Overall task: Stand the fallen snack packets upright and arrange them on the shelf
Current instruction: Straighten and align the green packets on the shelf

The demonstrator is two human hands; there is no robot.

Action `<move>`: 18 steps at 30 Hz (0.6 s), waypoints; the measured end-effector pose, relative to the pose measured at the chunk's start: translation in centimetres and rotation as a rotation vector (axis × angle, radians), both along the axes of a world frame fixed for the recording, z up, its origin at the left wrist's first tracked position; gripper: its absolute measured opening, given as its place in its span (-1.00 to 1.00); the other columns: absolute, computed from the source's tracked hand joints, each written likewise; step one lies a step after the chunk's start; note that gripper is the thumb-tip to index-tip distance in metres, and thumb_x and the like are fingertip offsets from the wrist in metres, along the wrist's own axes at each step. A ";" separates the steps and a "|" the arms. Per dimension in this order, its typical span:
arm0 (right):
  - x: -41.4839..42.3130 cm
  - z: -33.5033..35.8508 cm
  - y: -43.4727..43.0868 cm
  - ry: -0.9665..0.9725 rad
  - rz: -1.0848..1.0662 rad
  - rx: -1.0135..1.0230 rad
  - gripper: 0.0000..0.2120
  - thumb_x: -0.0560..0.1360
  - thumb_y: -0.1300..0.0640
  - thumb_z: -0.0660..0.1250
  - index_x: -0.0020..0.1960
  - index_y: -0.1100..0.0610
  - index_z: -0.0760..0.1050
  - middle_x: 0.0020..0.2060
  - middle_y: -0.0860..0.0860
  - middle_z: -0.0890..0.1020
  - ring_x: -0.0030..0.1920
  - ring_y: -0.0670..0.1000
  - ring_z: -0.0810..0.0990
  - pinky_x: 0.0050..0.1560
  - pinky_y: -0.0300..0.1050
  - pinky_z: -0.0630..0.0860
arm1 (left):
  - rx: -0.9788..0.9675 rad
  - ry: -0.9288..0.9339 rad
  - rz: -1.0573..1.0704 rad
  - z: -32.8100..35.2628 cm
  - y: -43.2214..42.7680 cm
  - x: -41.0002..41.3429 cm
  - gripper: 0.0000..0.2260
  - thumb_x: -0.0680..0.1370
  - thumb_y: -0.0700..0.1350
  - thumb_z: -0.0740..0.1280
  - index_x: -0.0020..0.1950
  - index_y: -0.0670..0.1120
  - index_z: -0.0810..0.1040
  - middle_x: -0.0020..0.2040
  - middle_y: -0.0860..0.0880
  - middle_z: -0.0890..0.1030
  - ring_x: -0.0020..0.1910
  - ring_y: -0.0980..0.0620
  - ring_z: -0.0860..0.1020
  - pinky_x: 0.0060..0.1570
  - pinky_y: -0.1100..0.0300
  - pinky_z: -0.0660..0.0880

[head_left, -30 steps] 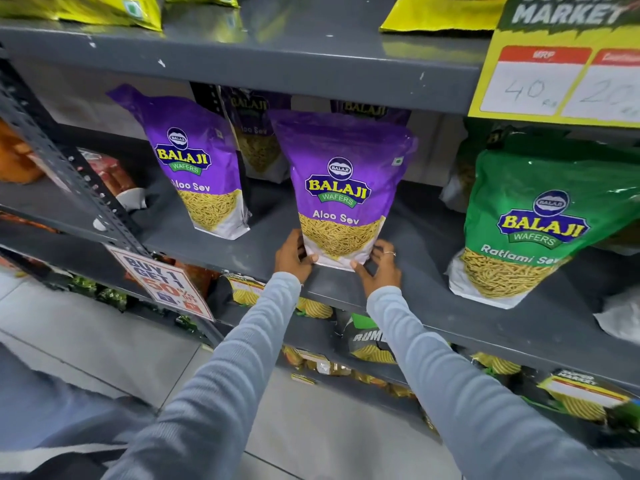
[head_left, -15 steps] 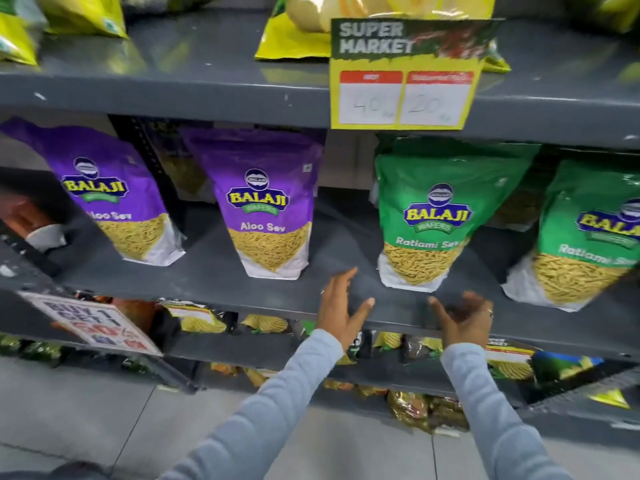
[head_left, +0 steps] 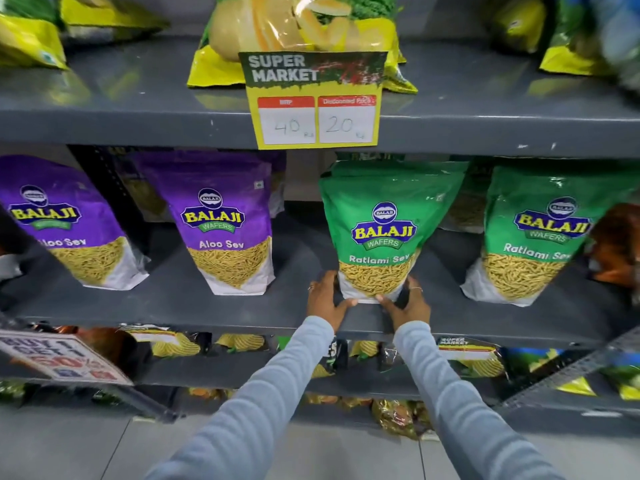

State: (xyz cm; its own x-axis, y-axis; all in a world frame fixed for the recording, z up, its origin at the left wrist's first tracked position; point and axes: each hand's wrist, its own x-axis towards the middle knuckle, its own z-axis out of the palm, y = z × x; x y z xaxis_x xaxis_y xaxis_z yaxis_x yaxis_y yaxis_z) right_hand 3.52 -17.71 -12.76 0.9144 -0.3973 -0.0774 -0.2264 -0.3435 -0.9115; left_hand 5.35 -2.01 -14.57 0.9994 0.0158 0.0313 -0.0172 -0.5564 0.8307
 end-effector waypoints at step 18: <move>-2.7 -0.9 -9.1 -0.278 -0.545 -0.055 0.00 0.07 -0.02 0.62 0.37 0.20 0.24 0.31 0.27 0.36 0.33 0.26 0.32 0.37 0.24 0.26 | 0.292 -0.431 -0.051 -1.4 -2.8 -7.5 -0.66 0.46 0.06 0.33 0.12 -0.06 0.35 0.05 -0.17 0.54 0.04 -0.11 0.47 0.10 0.03 0.43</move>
